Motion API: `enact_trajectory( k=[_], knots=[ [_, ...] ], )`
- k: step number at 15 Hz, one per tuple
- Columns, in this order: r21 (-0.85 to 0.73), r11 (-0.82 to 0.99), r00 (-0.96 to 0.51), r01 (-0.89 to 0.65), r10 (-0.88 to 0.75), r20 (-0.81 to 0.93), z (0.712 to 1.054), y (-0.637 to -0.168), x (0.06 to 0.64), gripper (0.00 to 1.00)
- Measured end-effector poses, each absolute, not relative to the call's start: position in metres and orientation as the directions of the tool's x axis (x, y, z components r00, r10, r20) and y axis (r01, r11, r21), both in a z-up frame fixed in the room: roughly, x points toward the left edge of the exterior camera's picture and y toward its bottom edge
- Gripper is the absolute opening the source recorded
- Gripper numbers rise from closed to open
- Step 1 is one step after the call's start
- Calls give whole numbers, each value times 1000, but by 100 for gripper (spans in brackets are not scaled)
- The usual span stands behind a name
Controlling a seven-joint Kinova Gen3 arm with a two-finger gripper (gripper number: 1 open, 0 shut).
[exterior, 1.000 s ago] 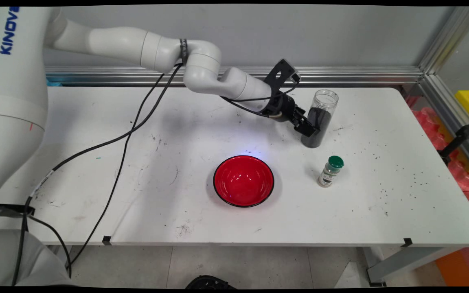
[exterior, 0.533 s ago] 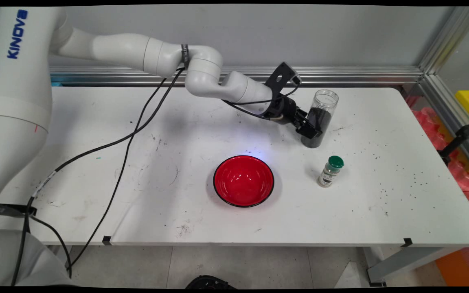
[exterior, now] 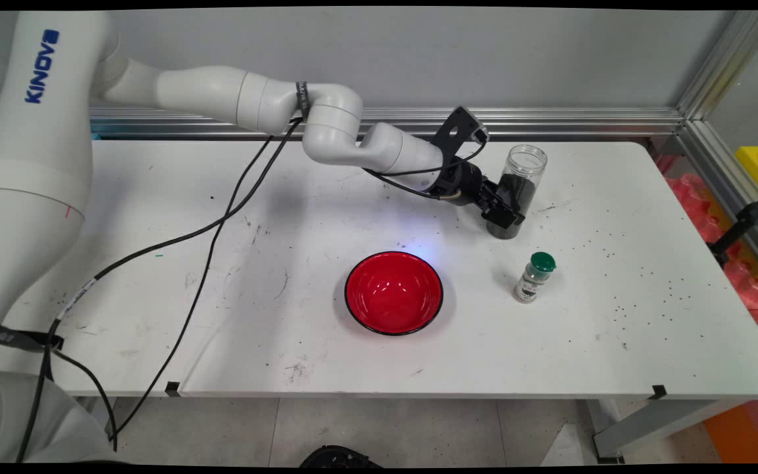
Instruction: Pick up the black seasoning powder from the table, then pour the black seasoning powder in the red bowl
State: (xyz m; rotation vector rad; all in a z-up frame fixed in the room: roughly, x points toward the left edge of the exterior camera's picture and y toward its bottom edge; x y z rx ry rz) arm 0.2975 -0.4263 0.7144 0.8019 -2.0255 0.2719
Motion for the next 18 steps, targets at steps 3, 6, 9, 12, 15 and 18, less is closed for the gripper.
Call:
enact_trajectory(
  k=[3,6,9,12,15,18],
  knots=[
    [116,764,-369,-634,-431,824,712,-427,295,100],
    [115,764,-365,-635,-428,827,710,-427,293,100],
    [113,764,-362,-636,-423,831,709,-428,292,0],
    [111,764,-361,-635,-421,832,708,-427,291,0],
    [111,766,-363,-633,-420,832,707,-425,291,0],
    [111,767,-364,-631,-419,832,708,-424,292,0]
  ],
)
